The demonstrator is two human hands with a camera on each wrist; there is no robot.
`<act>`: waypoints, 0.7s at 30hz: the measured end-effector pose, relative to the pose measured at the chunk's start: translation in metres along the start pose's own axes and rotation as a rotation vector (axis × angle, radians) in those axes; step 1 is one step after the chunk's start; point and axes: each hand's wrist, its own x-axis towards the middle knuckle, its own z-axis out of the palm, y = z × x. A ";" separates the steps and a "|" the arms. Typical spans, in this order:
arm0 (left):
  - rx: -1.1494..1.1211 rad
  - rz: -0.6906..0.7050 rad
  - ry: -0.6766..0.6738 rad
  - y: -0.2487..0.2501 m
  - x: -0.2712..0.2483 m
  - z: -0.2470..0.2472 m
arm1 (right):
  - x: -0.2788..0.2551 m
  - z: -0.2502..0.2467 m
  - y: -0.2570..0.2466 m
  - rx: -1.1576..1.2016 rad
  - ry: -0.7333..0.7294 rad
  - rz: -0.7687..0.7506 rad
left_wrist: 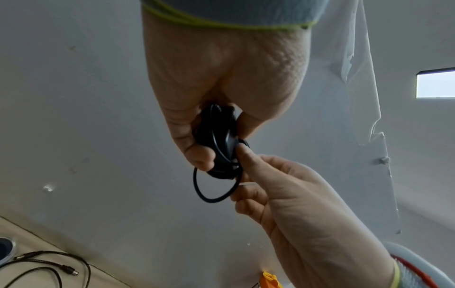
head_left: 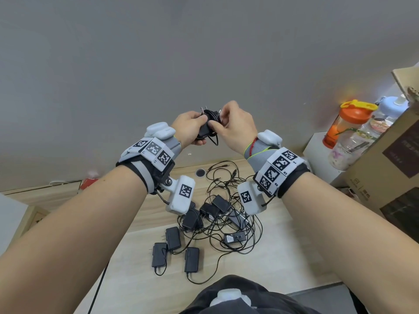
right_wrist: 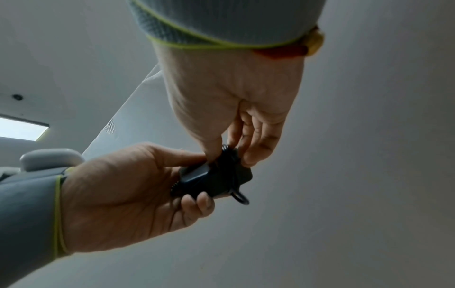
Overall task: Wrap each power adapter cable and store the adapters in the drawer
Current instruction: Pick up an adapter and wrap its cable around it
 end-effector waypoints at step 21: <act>0.004 0.088 -0.114 -0.009 -0.003 -0.016 | 0.003 -0.016 0.018 0.427 -0.115 -0.016</act>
